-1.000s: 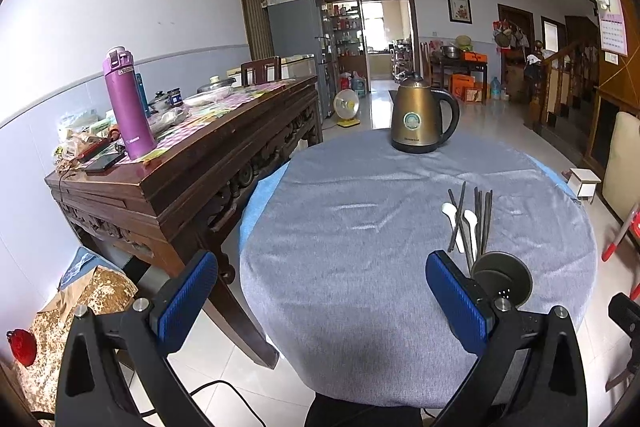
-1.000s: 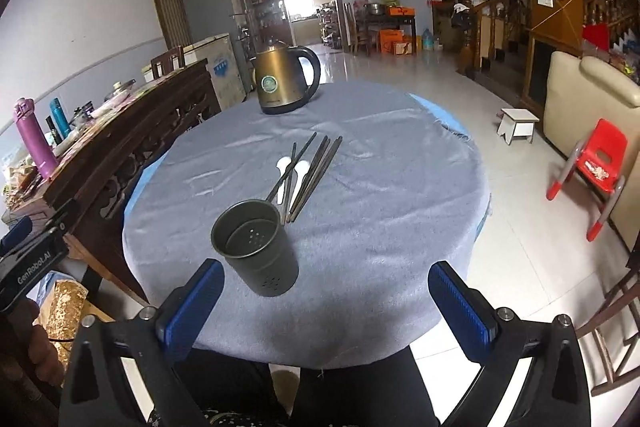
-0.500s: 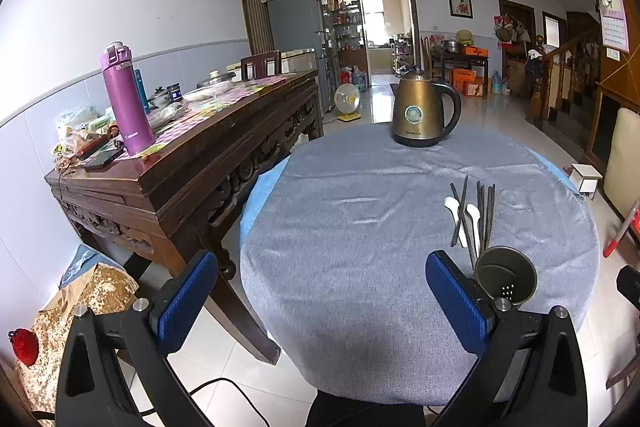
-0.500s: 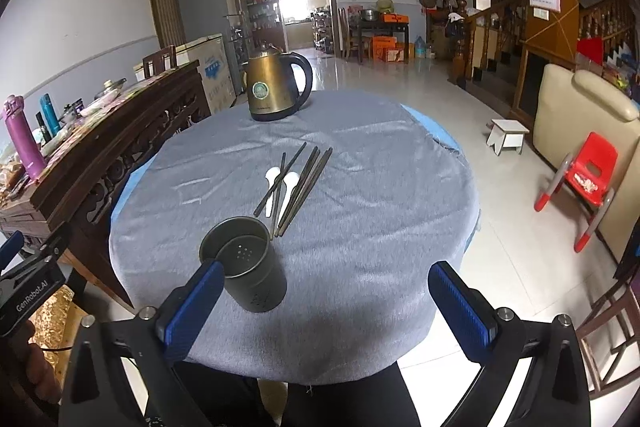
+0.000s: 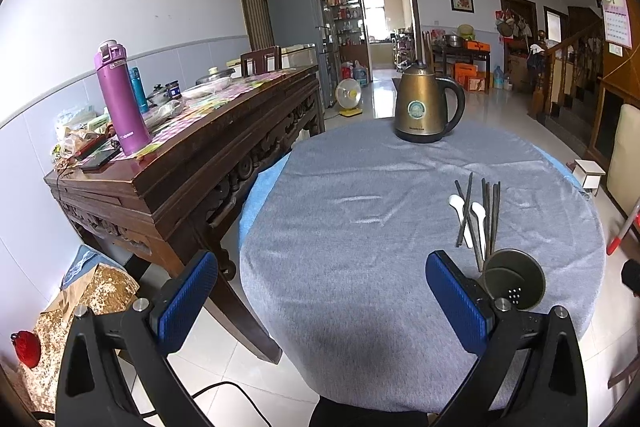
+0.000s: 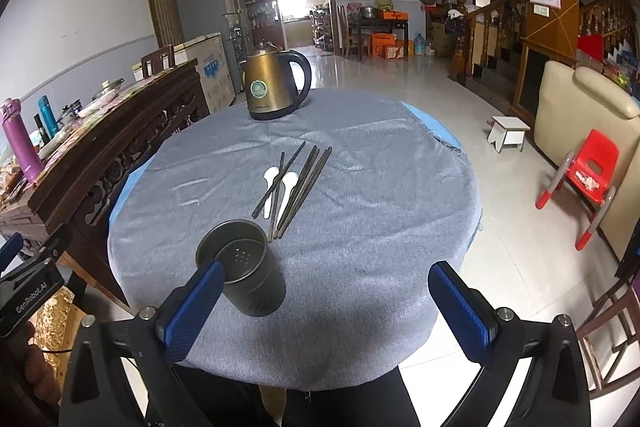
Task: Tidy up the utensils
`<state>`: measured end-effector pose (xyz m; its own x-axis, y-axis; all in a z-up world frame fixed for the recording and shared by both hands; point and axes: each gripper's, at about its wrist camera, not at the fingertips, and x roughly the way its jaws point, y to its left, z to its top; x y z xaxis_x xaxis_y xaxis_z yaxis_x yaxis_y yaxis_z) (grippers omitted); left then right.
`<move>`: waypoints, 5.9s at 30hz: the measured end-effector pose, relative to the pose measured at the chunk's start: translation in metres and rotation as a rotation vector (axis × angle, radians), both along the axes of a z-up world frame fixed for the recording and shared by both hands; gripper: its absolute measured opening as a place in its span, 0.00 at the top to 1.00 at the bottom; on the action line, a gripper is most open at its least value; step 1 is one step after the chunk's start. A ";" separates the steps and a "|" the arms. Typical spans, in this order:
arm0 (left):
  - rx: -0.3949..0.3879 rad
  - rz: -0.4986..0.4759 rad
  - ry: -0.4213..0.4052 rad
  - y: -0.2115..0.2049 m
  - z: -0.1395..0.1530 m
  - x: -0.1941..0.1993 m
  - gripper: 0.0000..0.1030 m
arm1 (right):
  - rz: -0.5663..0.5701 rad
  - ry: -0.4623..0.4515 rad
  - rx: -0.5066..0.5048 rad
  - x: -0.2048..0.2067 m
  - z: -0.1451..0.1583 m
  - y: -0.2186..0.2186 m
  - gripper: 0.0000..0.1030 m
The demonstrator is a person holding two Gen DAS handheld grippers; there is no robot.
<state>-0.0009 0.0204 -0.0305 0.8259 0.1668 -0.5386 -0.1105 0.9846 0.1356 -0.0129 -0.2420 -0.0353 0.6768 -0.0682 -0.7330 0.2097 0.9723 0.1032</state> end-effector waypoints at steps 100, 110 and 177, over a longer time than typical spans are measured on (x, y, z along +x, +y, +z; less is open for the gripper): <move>-0.307 -0.500 -0.052 -0.066 0.042 0.177 0.95 | 0.017 -0.279 0.224 0.194 -0.013 -0.066 0.94; -0.399 -0.480 -0.243 -0.039 0.093 0.094 0.95 | -0.007 -0.634 0.233 0.101 0.055 -0.036 0.94; -0.517 -0.156 0.212 0.034 -0.097 0.137 0.42 | -0.090 -0.209 0.427 0.131 -0.091 -0.074 0.79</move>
